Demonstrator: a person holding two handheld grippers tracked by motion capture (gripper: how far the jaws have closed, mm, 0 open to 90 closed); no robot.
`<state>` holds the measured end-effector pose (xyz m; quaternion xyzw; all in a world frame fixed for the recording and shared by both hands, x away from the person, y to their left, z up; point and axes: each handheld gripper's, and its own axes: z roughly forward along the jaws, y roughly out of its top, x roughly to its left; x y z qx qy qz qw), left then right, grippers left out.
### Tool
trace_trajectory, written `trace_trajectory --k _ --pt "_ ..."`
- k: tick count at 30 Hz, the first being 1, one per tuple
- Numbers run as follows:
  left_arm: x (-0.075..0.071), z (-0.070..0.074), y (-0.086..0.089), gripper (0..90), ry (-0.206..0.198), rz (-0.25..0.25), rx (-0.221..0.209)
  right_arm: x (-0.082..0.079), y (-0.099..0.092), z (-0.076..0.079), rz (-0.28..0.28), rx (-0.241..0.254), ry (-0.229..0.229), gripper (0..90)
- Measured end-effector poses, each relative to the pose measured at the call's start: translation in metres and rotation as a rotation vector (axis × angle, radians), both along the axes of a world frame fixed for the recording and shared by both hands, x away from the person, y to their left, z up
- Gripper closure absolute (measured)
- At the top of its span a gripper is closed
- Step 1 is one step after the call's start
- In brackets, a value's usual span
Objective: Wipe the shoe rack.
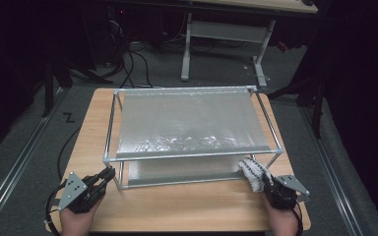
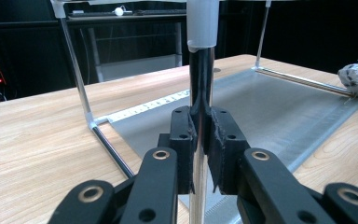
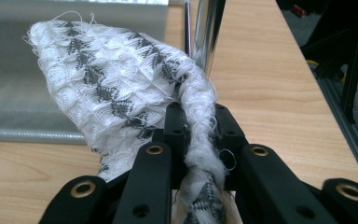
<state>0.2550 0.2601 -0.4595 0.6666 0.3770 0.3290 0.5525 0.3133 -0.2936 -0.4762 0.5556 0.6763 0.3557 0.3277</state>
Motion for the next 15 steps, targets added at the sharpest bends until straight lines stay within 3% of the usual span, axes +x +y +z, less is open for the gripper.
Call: trace_trajectory --k 15 --pt "0.0002 0.0002 0.0000 80.6 0.001 0.000 0.002 -0.0022 0.0000 0.0000 0.012 0.000 -0.010 79.1"
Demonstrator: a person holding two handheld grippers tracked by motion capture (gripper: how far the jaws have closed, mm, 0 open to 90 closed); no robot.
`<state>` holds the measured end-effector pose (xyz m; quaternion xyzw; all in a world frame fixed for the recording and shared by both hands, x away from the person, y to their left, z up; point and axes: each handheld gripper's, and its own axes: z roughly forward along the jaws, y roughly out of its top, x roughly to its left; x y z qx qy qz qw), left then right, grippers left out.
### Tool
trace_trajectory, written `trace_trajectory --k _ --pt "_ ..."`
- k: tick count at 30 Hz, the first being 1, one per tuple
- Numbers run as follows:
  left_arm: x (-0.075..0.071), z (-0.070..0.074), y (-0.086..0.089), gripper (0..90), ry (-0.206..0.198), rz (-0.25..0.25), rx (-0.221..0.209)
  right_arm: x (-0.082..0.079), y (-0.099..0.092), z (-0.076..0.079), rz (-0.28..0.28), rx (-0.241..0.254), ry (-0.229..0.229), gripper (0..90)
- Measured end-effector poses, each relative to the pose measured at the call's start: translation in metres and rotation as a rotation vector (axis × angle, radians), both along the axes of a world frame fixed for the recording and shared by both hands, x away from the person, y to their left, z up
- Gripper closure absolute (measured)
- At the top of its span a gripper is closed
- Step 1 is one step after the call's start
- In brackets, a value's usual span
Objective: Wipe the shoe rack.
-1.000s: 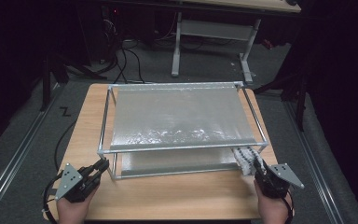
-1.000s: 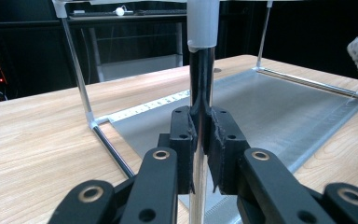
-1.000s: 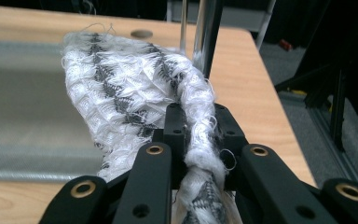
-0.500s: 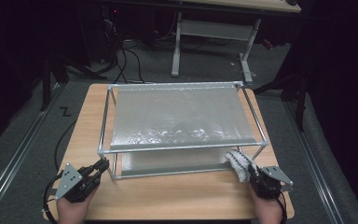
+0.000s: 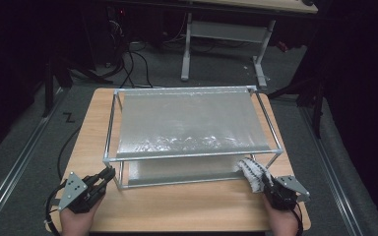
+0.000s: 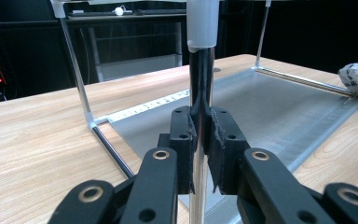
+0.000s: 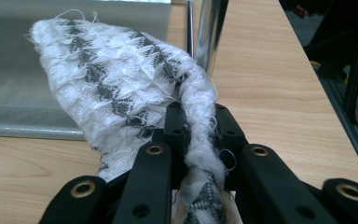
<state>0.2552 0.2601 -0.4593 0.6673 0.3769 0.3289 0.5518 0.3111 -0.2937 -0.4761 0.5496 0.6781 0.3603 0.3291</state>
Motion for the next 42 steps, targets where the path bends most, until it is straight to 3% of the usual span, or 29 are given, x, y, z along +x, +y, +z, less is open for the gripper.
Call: trace_trajectory --k 13,22,34,38,42 --pt "0.003 0.000 0.000 80.5 -0.001 0.000 0.005 -0.028 0.013 0.007 0.089 -0.002 -0.038 79.1" --pt "0.008 0.001 0.001 80.5 0.000 0.006 0.006 -0.047 0.007 0.005 0.083 0.006 -0.024 79.2" --pt "0.013 0.001 0.010 80.5 0.003 0.031 0.009 -0.062 -0.020 0.000 -0.025 -0.041 0.000 79.2" --pt "0.011 0.001 0.016 80.6 0.005 0.055 0.007 -0.060 -0.033 0.003 -0.102 -0.064 -0.019 79.2" --pt "0.006 0.001 0.022 80.6 0.005 0.076 0.008 -0.054 -0.038 0.007 -0.132 -0.075 -0.043 79.2"
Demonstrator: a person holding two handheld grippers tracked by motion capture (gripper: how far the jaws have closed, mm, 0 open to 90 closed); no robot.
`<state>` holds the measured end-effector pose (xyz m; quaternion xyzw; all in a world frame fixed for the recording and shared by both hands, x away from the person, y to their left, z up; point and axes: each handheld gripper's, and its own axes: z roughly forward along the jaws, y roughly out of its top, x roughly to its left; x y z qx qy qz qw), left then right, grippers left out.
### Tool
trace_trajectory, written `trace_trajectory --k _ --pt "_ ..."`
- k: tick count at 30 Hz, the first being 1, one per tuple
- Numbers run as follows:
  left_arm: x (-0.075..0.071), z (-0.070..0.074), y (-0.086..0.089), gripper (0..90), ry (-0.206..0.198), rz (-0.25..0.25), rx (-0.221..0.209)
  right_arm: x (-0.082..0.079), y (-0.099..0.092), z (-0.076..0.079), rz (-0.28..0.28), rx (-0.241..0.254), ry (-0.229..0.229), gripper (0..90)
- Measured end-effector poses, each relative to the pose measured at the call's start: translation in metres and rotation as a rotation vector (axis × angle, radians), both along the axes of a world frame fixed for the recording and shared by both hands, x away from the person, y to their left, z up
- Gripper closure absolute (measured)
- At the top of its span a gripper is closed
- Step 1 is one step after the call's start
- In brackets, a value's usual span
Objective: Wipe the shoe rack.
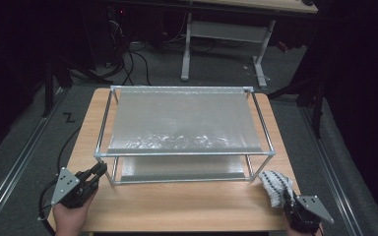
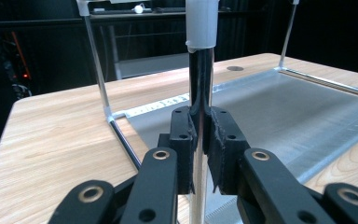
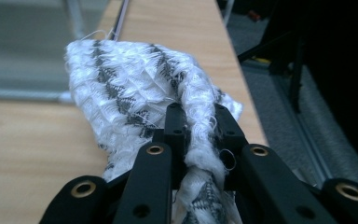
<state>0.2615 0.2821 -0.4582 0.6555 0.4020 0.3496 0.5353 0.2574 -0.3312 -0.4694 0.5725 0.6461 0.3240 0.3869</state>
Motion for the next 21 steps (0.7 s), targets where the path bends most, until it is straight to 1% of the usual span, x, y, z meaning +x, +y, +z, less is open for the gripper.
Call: trace_trajectory --k 1,2,4,5,6,8,9,10,11,12,13,14,16,18,19,21 --pt "-0.001 0.000 0.001 80.6 0.000 0.004 0.000 0.004 -0.001 0.002 -0.008 0.003 -0.010 79.2" --pt "-0.002 0.000 0.002 80.6 0.000 0.010 -0.001 0.010 0.000 0.007 -0.008 0.004 -0.031 79.1" --pt "-0.004 0.000 0.004 80.6 -0.002 0.019 -0.003 0.012 0.001 0.009 -0.010 -0.005 -0.038 79.2" --pt "-0.006 0.000 0.006 80.6 -0.001 0.023 -0.004 0.016 0.001 0.011 -0.011 -0.012 -0.049 79.2" --pt "-0.007 0.000 0.007 80.6 0.000 0.029 -0.002 0.022 0.003 0.017 0.004 0.006 -0.070 79.1" --pt "-0.008 0.000 0.008 80.6 -0.001 0.031 -0.001 0.027 0.009 0.022 0.032 0.004 -0.089 79.1" --pt "-0.008 -0.001 0.009 80.6 -0.002 0.032 -0.001 0.027 0.009 0.022 0.032 0.004 -0.089 79.1" --pt "-0.008 -0.001 0.010 80.5 -0.002 0.038 0.001 0.031 0.018 0.028 0.077 0.007 -0.112 79.1" --pt "-0.008 -0.001 0.010 80.5 -0.002 0.038 0.001 0.031 0.024 0.031 0.101 0.009 -0.124 79.1" --pt "-0.008 0.000 0.011 80.5 -0.002 0.041 0.002 0.031 0.024 0.031 0.101 0.009 -0.124 79.1" --pt "-0.008 0.000 0.012 80.5 -0.002 0.044 0.002 0.031 0.029 0.034 0.127 0.012 -0.140 79.0" --pt "-0.008 -0.001 0.013 80.5 -0.002 0.046 0.001 0.028 0.038 0.042 0.173 0.028 -0.179 79.0" --pt "-0.007 -0.001 0.013 80.6 -0.003 0.047 -0.002 0.025 0.044 0.050 0.215 0.033 -0.219 79.0" --pt "-0.006 -0.001 0.014 80.6 -0.002 0.048 -0.004 0.023 0.049 0.057 0.234 0.036 -0.243 79.0" --pt "-0.006 -0.001 0.014 80.6 -0.002 0.048 -0.004 0.023 0.049 0.057 0.234 0.036 -0.243 79.0" --pt "-0.006 -0.001 0.016 80.6 -0.001 0.048 -0.009 0.023 0.052 0.061 0.248 0.037 -0.259 79.0"
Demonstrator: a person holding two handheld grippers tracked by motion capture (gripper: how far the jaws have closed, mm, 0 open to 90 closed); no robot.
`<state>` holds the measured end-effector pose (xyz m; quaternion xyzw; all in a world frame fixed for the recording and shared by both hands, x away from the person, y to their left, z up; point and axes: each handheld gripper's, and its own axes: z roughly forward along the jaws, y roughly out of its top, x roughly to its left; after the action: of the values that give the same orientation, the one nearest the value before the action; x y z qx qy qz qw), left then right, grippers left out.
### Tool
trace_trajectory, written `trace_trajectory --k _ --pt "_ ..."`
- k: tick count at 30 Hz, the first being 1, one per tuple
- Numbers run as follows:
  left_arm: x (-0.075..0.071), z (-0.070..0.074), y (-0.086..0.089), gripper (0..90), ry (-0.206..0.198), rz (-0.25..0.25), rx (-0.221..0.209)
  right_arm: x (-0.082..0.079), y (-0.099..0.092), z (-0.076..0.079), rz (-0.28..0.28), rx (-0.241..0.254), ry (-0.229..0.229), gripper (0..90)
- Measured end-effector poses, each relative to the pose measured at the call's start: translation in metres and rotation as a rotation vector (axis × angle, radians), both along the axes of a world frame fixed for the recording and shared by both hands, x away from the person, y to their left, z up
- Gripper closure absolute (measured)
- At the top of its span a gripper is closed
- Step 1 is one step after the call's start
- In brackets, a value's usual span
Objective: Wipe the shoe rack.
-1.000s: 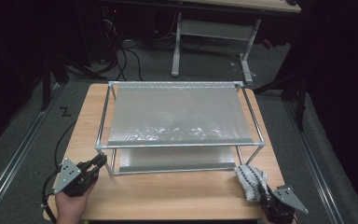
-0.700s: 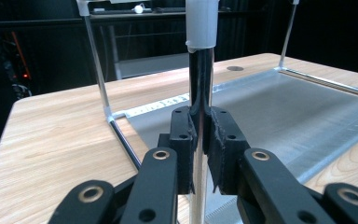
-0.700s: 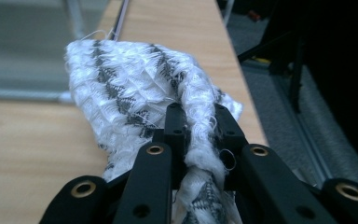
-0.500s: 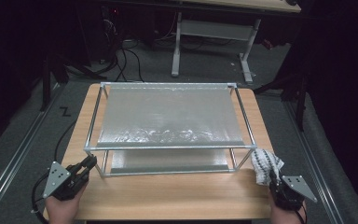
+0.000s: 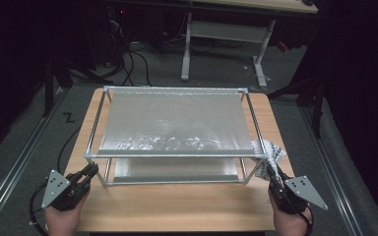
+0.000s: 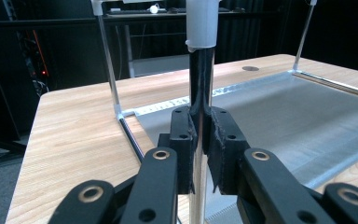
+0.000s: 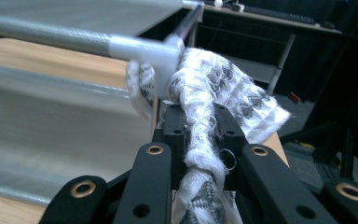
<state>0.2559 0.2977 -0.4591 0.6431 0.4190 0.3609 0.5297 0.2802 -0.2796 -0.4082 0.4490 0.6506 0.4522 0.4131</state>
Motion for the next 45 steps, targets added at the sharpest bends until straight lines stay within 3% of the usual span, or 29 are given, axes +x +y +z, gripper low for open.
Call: trace_trajectory --k 2,12,13,18,21,22,23,24,25,28,33,36,45 --pt "0.000 0.000 0.001 80.6 0.001 0.000 -0.004 0.001 0.003 -0.003 0.026 -0.006 0.012 79.2" --pt "0.000 0.000 0.001 80.7 0.001 -0.002 -0.006 -0.003 0.005 -0.023 0.041 -0.052 0.055 79.5" --pt "0.000 0.000 0.001 80.6 0.002 -0.002 -0.006 -0.003 0.006 -0.028 0.045 -0.077 0.078 79.5" --pt "0.001 0.000 0.001 80.6 0.003 -0.004 -0.003 -0.001 0.008 -0.040 0.055 -0.101 0.127 79.5" --pt "0.001 0.000 0.001 80.6 0.004 -0.006 -0.001 0.003 0.011 -0.052 0.065 -0.122 0.183 79.5" --pt "0.001 0.000 0.002 80.6 0.004 -0.007 -0.001 0.003 0.011 -0.052 0.065 -0.122 0.183 79.5" --pt "0.001 0.000 0.001 80.6 0.005 -0.007 -0.001 0.006 0.012 -0.060 0.072 -0.130 0.225 79.5" --pt "0.001 0.000 0.002 80.6 0.006 -0.008 -0.001 0.006 0.012 -0.060 0.072 -0.130 0.225 79.5" --pt "0.001 0.001 0.002 80.6 0.005 -0.008 0.000 0.008 0.012 -0.067 0.079 -0.134 0.257 79.5" --pt "0.001 0.001 0.002 80.6 0.006 -0.009 0.002 0.011 0.012 -0.074 0.088 -0.130 0.297 79.5" --pt "0.001 0.001 0.001 80.6 0.005 -0.008 0.004 0.010 0.012 -0.073 0.084 -0.122 0.289 79.4" --pt "0.001 0.001 0.001 80.6 0.005 -0.007 0.003 0.007 0.012 -0.062 0.078 -0.110 0.240 79.4" --pt "0.001 0.000 0.002 80.6 0.003 -0.003 0.001 0.004 0.013 -0.033 0.065 -0.102 0.157 79.2"
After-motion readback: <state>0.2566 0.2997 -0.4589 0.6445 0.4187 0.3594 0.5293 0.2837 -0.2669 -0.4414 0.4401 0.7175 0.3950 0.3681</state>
